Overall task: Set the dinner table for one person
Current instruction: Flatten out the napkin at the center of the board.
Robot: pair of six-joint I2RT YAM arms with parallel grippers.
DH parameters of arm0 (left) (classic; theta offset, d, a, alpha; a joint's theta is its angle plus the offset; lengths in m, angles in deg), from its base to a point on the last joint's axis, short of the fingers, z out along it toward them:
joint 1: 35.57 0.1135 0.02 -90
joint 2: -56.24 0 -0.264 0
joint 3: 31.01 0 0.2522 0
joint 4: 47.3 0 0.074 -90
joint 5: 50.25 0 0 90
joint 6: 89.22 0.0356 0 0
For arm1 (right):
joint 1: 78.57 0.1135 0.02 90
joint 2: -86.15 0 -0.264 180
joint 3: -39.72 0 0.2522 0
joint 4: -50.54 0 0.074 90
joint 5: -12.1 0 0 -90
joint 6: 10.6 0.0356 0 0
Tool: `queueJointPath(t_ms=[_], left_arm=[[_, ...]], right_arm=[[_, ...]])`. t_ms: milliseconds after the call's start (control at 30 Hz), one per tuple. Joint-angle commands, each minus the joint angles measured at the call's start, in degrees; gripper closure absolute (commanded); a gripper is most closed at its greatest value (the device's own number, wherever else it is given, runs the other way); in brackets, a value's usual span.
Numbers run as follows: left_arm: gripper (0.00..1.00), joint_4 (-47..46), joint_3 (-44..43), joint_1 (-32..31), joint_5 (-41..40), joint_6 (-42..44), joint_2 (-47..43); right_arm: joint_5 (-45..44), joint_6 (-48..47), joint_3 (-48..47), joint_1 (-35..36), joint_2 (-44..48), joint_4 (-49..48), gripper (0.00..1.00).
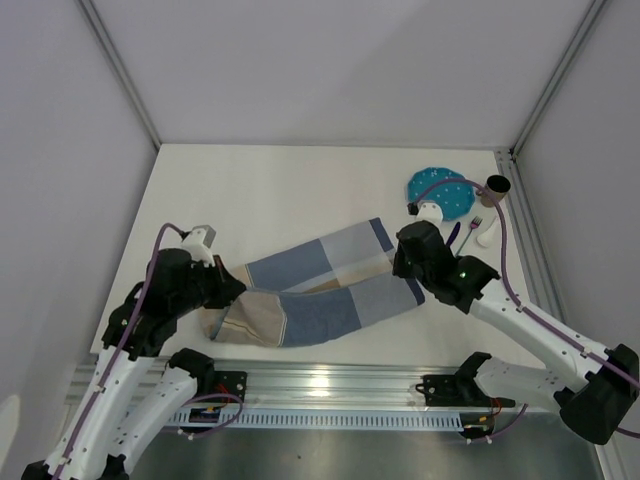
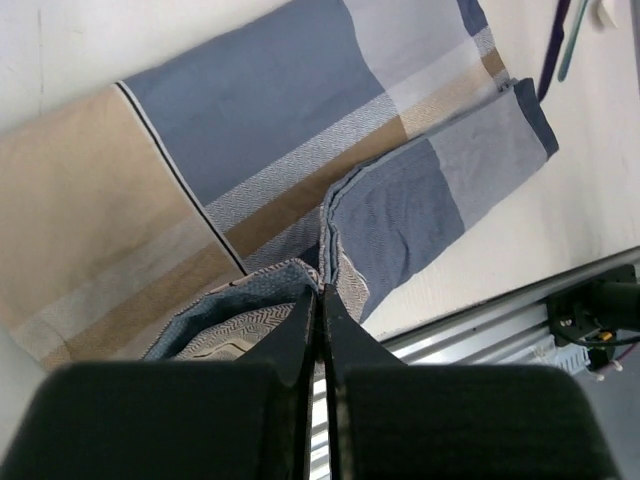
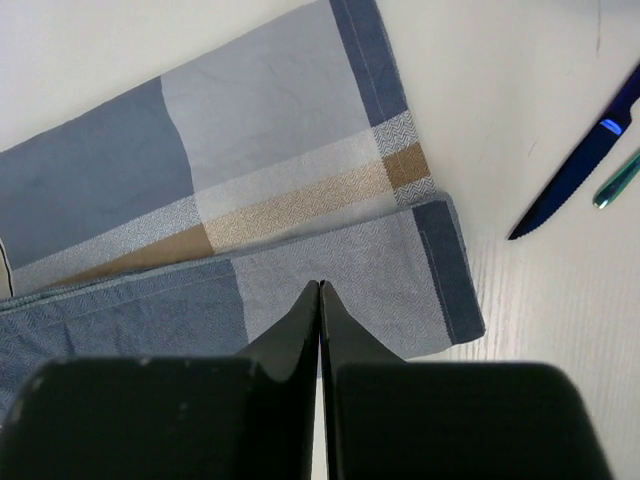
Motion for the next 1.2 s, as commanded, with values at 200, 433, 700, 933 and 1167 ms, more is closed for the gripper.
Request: queueJointPath(t_ms=[200, 433, 700, 933, 1167], left_arm=[[1.00, -11.80, 0.65, -1.12, 23.32, 1.45, -5.72], [0.98, -20.62, -0.56, -1.74, 44.84, 1.63, -4.54], [0.69, -16.23, -5.92, -1.74, 51.12, 1.81, -3.72], [0.09, -11.84, -6.45, -1.74, 45.78, 2.68, -7.15], [0.01, -4.63, -5.14, -1.74, 19.16, -0.12, -6.46]], right_arm=[[-4.83, -3.93, -4.42, 0.13, -2.93, -3.76, 0.69], [-2.12, -8.51, -8.10, -4.33, -16.01, -13.43, 0.51], [1.14, -8.59, -19.08, -9.27, -34.75, -17.13, 0.29], [4.13, -9.12, -30.32, -9.54, -49.16, -16.96, 0.27], [7.12, -6.84, -32.81, -8.66, -53.48, -11.70, 0.29]])
